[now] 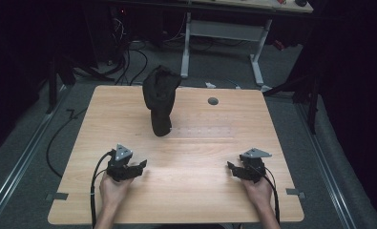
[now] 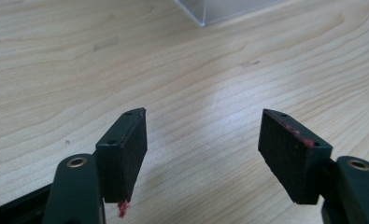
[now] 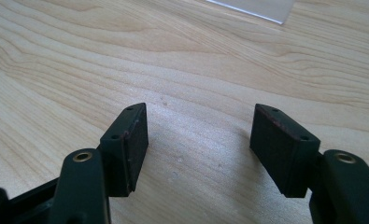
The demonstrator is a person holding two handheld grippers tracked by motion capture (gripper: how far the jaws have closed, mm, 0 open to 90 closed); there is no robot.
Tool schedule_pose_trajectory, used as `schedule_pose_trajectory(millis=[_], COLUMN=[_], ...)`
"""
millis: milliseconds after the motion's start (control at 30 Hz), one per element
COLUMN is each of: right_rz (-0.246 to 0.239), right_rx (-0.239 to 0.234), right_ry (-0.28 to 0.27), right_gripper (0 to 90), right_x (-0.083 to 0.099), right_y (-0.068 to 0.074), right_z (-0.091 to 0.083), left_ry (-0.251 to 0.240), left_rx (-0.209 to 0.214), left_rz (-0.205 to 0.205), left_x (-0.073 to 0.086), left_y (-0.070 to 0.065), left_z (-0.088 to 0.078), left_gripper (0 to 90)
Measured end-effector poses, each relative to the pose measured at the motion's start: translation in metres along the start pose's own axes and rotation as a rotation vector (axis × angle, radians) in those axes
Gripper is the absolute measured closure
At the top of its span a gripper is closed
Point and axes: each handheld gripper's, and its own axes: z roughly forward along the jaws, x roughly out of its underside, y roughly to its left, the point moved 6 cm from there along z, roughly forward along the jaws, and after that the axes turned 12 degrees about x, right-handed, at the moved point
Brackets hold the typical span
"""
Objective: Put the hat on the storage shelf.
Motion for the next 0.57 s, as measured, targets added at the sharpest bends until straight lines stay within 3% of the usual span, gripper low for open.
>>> schedule_pose_trajectory(millis=[167,567], right_rz=[-0.001,0.000], right_rx=[0.000,0.000], right_ry=[0.000,0.000], right_gripper=[37.1,36.9], right_x=[0.000,0.000], right_y=[0.000,0.000], right_z=[0.000,0.000], left_ry=[0.021,0.020], left_rx=[-0.049,-0.053], left_rz=[0.029,0.026], left_x=[0.014,0.015], left_y=[0.008,0.007], left_z=[0.006,0.006], left_gripper=[33.0,29.3])
